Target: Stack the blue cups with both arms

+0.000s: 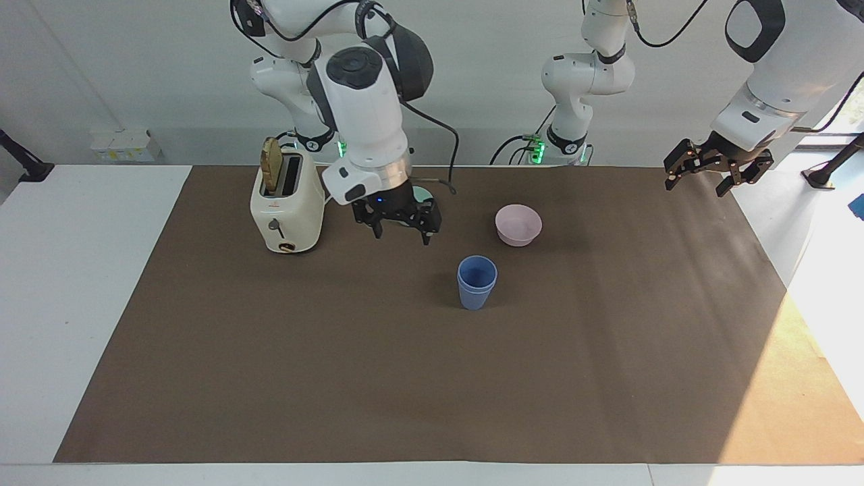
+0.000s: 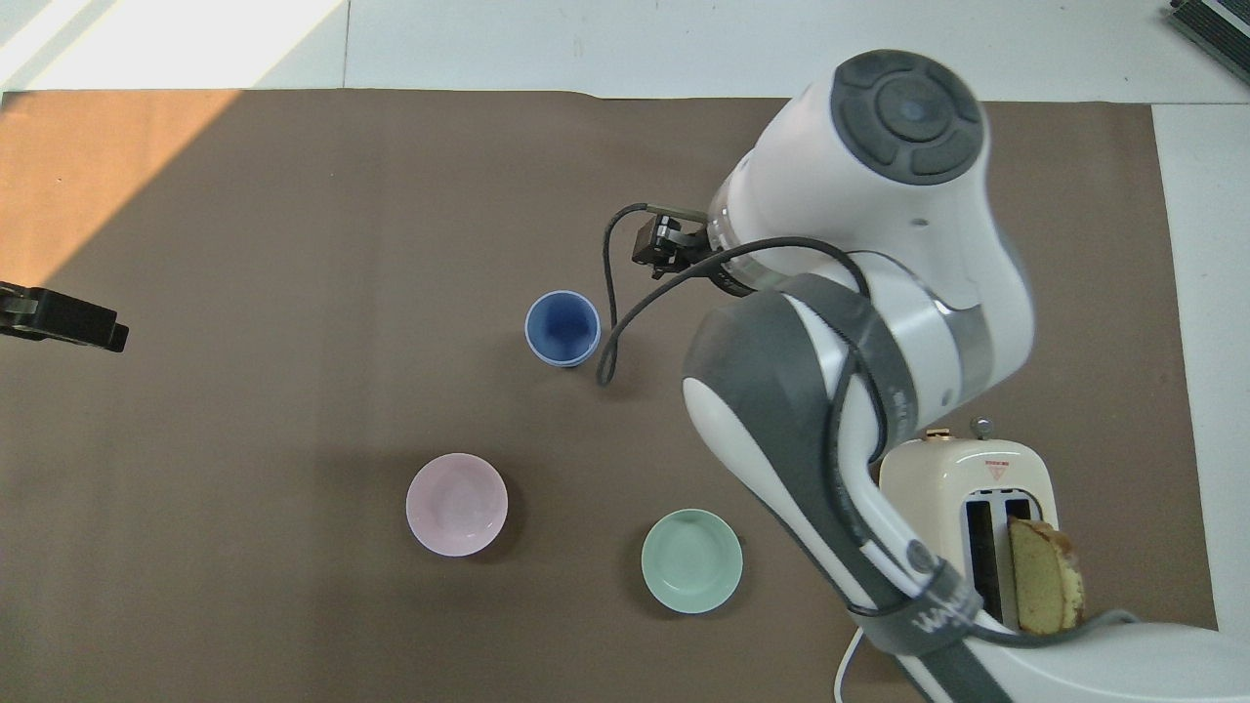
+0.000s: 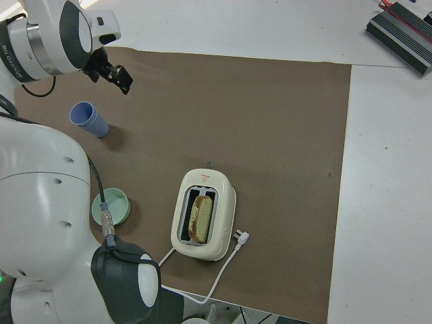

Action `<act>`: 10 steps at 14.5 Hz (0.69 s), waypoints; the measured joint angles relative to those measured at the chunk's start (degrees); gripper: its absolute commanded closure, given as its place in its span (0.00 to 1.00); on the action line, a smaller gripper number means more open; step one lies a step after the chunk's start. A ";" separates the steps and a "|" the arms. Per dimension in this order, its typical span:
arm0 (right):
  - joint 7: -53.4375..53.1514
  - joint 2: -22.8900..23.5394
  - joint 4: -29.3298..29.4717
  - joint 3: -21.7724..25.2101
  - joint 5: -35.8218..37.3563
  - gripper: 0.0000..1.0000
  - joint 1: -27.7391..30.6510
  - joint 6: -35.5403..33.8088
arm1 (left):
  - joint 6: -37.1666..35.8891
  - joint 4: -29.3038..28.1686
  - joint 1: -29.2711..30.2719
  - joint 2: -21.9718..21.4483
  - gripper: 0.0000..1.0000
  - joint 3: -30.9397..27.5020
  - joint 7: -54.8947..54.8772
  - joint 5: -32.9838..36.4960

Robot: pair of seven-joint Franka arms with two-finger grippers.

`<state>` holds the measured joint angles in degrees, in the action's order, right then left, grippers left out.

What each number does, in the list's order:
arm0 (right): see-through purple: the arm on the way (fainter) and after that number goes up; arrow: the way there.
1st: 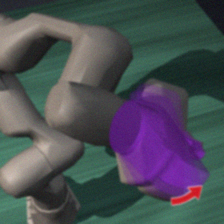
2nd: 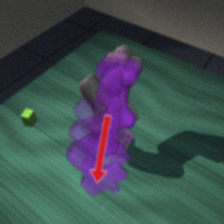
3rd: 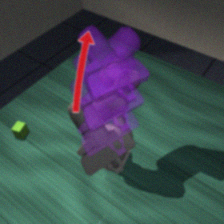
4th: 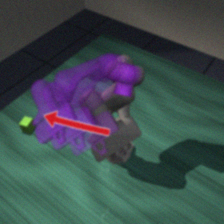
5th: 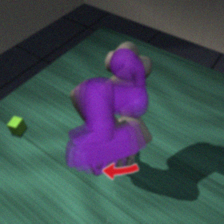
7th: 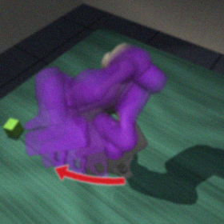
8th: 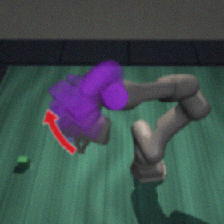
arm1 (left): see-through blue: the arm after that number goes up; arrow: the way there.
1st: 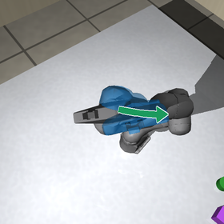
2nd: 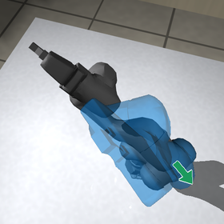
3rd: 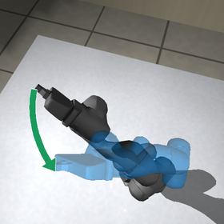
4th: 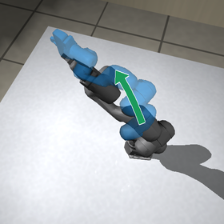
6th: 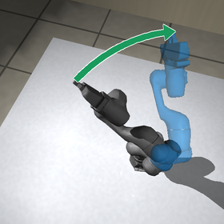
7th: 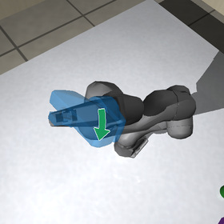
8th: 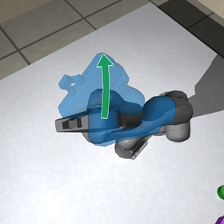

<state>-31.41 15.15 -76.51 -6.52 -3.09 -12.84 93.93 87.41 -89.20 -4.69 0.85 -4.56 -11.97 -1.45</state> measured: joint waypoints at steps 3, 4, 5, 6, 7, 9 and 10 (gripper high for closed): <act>8.27 -3.88 -0.02 0.14 0.00 0.00 7.20 -5.72 | 0.00 0.00 0.00 0.00 0.00 0.00 0.00 0.00; 10.97 -4.94 -0.02 0.17 0.00 0.00 9.22 -7.69 | 0.00 0.00 0.00 0.00 0.00 0.00 0.00 0.00; 13.64 -5.85 -0.03 0.22 0.02 0.00 10.90 -9.68 | 0.00 0.00 0.00 0.00 0.00 0.00 0.00 0.00; 15.99 -6.59 -0.04 0.31 0.26 0.00 12.18 -11.39 | 0.00 0.00 0.00 0.00 0.00 0.00 0.00 0.00; 17.61 -7.11 -0.06 0.37 0.80 0.00 13.18 -12.53 | 0.00 0.00 0.00 0.00 0.00 0.00 0.00 0.00; 19.16 -8.05 -0.10 0.44 2.20 0.00 14.57 -13.33 | 0.00 0.00 0.00 0.00 0.00 0.00 0.00 0.00; 19.35 -8.50 -0.30 0.45 2.35 0.00 15.05 -13.63 | 0.00 0.00 0.00 0.00 0.00 0.00 0.00 0.00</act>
<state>-12.06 6.65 -76.80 -6.07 -0.74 2.20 80.31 87.41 -89.20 -4.69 0.85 -4.56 -11.97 -1.45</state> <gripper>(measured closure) 0.000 0.000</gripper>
